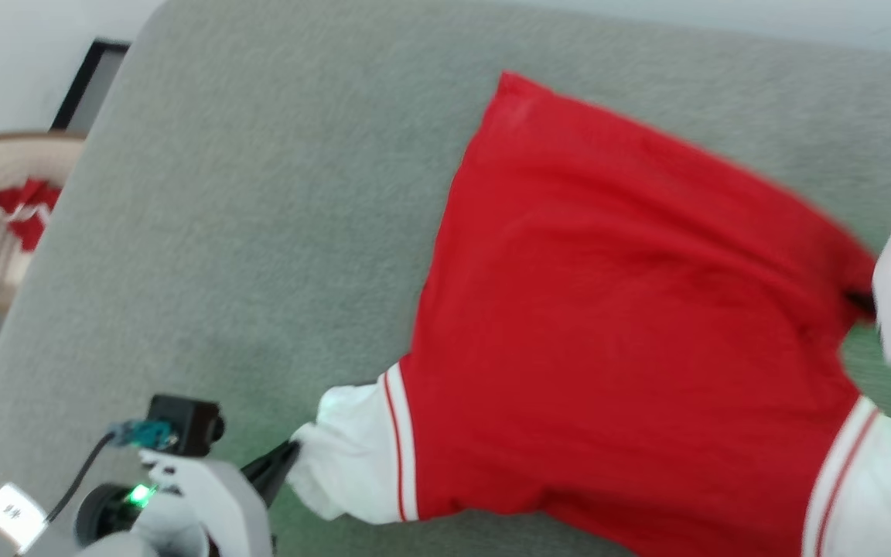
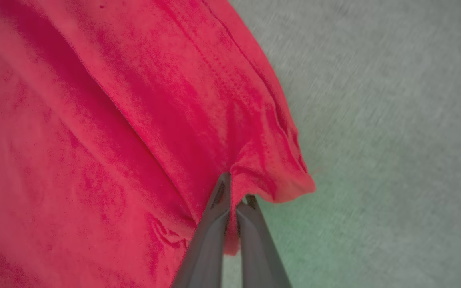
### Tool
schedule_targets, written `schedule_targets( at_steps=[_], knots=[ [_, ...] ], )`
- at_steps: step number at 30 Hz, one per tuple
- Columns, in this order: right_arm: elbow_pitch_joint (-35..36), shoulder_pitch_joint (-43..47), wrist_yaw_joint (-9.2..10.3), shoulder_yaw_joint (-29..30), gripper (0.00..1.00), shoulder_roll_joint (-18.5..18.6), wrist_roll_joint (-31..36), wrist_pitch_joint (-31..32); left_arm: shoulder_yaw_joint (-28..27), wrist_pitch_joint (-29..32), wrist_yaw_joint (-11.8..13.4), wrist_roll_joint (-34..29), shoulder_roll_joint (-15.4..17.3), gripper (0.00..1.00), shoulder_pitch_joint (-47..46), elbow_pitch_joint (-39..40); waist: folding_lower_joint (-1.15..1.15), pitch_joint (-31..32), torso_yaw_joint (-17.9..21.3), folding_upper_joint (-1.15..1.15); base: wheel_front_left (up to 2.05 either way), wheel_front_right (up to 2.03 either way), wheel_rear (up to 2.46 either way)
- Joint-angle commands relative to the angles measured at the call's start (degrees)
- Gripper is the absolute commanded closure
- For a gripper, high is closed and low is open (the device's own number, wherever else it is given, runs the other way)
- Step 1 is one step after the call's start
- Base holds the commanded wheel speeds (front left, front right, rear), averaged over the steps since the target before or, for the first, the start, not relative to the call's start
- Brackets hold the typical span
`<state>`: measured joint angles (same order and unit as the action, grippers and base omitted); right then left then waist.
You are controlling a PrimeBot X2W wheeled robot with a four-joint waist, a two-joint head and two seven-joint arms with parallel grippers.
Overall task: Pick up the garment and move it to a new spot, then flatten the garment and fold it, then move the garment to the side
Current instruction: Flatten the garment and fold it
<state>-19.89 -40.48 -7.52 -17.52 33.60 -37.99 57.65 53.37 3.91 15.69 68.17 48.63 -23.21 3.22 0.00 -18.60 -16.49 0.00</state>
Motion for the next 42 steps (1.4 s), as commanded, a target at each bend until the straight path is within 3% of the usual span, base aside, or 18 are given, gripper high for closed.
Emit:
schedule_targets(
  at_steps=[1,9,15,20,26,27,28,29,30,35,42],
  knots=[
    [2.5,3.6,0.07,0.6,1.0,0.4,-1.0,0.6,-0.3,-0.4,0.7,0.6,0.9,1.0,1.5,0.4,0.0,5.2,5.2,0.0,0.0,0.0,0.0],
    [14.9,23.5,0.07,9.3,1.0,-0.6,-2.8,2.3,-1.1,-1.7,3.0,2.6,4.1,1.0,6.0,2.9,0.0,9.3,9.1,0.0,0.0,0.0,0.0],
    [19.9,36.3,0.07,16.5,1.0,-5.1,-1.2,1.7,-1.8,-3.3,3.7,4.0,5.2,1.0,8.5,3.9,0.0,10.6,10.8,0.0,0.0,0.0,0.0],
    [19.5,40.3,0.07,18.0,1.0,-8.8,1.3,-2.5,-2.4,-4.1,3.7,4.5,5.4,1.0,9.3,3.7,0.0,10.7,11.5,0.0,0.0,0.0,0.0],
    [13.3,38.5,0.09,16.1,1.0,-10.9,3.6,-10.0,-2.3,-4.5,3.2,4.6,4.6,1.0,9.1,3.0,0.0,10.5,11.7,0.0,0.0,0.0,0.0],
    [11.7,38.2,0.09,15.7,0.93,-11.1,3.9,-11.3,-2.4,-4.5,3.2,4.5,4.5,1.0,9.0,2.9,0.0,10.4,11.7,0.0,0.0,0.0,0.0],
    [10.7,37.8,0.09,15.2,0.6,-10.9,4.4,-12.5,-2.3,-4.5,3.1,4.4,4.3,1.0,8.8,2.7,0.0,10.4,11.6,0.0,0.0,0.0,0.0],
    [9.3,37.4,0.1,15.0,0.12,-11.0,4.4,-13.5,-2.2,-4.5,3.0,4.2,4.1,1.0,8.6,2.6,0.0,10.4,11.5,0.0,0.0,0.0,0.0],
    [8.0,37.0,0.11,14.8,0.0,-11.3,4.2,-13.9,-2.1,-4.5,3.0,4.1,4.0,1.0,8.4,2.5,0.0,10.5,11.5,0.0,0.0,0.0,0.0],
    [6.9,35.4,0.16,13.7,0.0,-9.9,3.6,-13.5,-2.1,-4.6,2.9,3.9,3.8,1.0,8.4,2.3,0.0,10.8,11.6,0.0,0.0,0.0,0.0],
    [14.4,34.4,0.08,16.8,0.0,-7.6,2.2,-9.4,-2.2,-5.0,3.5,4.2,4.2,1.0,9.5,3.0,0.0,11.6,12.1,0.0,0.0,0.0,0.0]
  ],
)
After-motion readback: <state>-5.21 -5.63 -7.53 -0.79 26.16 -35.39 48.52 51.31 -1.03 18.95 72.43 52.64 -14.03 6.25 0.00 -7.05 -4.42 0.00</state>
